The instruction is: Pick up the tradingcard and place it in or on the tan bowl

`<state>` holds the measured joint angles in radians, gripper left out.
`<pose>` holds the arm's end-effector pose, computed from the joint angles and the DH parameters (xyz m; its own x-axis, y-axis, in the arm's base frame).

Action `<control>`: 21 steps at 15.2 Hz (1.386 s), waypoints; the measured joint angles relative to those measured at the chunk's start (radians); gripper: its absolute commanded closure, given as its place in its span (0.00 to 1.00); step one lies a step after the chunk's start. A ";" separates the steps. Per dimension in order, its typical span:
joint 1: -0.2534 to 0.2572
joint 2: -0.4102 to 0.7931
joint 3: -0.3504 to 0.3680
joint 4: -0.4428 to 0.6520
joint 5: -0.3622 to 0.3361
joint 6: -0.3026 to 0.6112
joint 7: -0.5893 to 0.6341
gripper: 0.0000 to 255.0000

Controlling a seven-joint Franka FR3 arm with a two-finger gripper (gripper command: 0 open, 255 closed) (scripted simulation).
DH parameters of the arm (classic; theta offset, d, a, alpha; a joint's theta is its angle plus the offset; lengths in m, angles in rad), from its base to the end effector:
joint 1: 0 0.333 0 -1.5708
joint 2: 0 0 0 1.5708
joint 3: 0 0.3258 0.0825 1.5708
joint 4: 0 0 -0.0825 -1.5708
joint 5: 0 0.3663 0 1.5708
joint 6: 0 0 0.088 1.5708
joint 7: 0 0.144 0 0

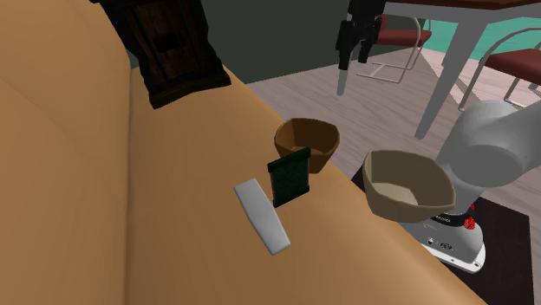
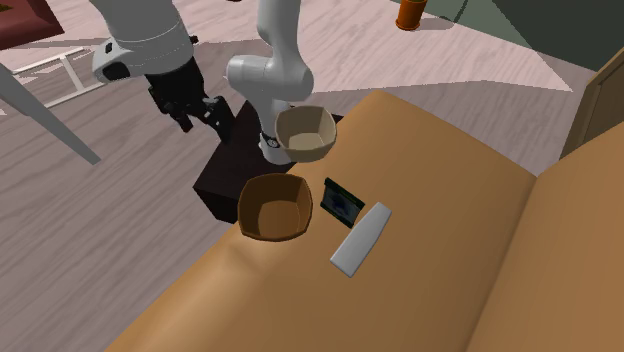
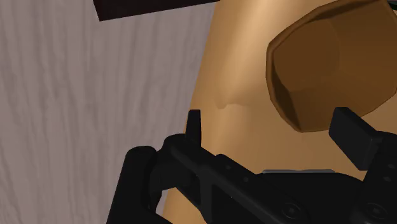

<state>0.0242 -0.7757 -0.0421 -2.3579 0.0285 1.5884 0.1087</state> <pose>0.2870 -0.0043 0.5582 0.9934 -0.1148 -0.0006 -0.1146 -0.9917 -0.0582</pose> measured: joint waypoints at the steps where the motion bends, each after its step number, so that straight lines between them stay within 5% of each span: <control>1: 0.000 0.000 0.000 0.000 0.000 0.000 0.000 0.00; 6: 0.109 -0.040 0.001 -0.089 0.041 0.125 -0.166 0.00; 21: 0.562 -0.197 -0.003 -0.397 0.198 0.524 -0.777 0.00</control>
<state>0.5866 -0.9724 -0.0453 -2.7548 0.2267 2.1124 -0.6686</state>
